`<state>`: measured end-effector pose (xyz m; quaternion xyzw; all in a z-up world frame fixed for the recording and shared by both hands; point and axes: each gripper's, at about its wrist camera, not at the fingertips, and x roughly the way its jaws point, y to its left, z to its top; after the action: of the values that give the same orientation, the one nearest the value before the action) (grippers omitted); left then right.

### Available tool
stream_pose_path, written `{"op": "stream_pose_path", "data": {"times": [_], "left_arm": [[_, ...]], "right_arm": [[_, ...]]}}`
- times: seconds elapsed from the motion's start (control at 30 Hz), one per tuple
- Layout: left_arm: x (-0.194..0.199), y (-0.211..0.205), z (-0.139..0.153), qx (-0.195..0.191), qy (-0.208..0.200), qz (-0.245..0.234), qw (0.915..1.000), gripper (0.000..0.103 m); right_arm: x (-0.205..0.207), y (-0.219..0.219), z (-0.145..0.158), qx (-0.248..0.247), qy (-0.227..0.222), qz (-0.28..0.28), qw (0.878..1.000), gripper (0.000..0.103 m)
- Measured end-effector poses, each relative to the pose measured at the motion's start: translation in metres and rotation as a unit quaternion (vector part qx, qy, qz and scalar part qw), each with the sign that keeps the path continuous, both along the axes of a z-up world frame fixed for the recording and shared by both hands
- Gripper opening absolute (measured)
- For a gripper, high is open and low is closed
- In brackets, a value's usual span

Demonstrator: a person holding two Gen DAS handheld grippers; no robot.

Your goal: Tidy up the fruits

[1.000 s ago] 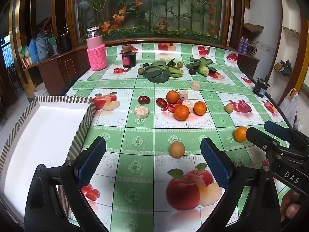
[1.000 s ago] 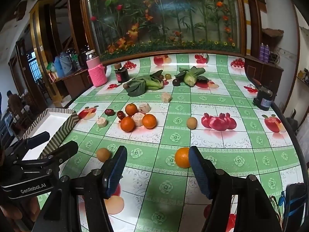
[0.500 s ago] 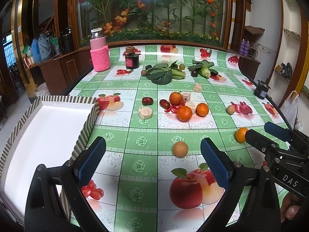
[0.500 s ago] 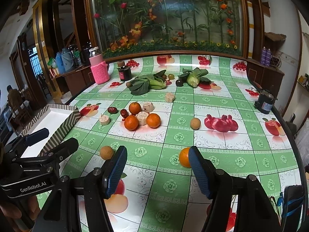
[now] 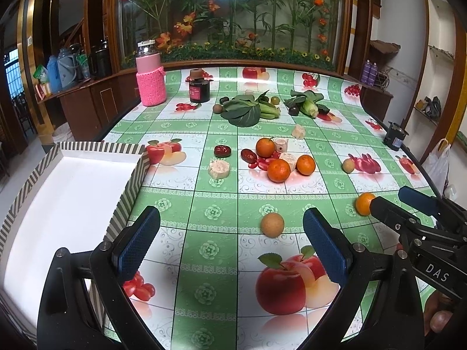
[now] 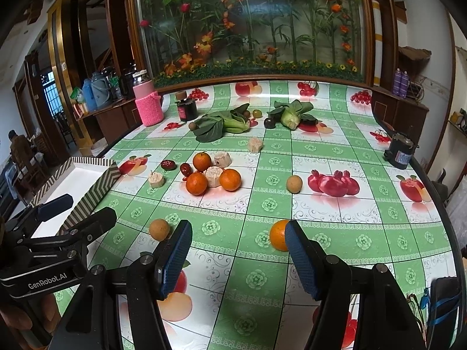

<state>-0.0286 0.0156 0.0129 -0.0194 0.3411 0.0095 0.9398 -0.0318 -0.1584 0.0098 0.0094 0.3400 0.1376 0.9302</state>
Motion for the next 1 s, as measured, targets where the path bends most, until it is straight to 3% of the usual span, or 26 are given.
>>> {"op": "stream_pose_path", "data": {"times": [1.0], "left_arm": [[0.008,0.002,-0.015,-0.007,0.017,0.000,0.9998,0.100]], "right_arm": [[0.007,-0.008,-0.012,0.005,0.017,-0.007,1.000,0.066]]}}
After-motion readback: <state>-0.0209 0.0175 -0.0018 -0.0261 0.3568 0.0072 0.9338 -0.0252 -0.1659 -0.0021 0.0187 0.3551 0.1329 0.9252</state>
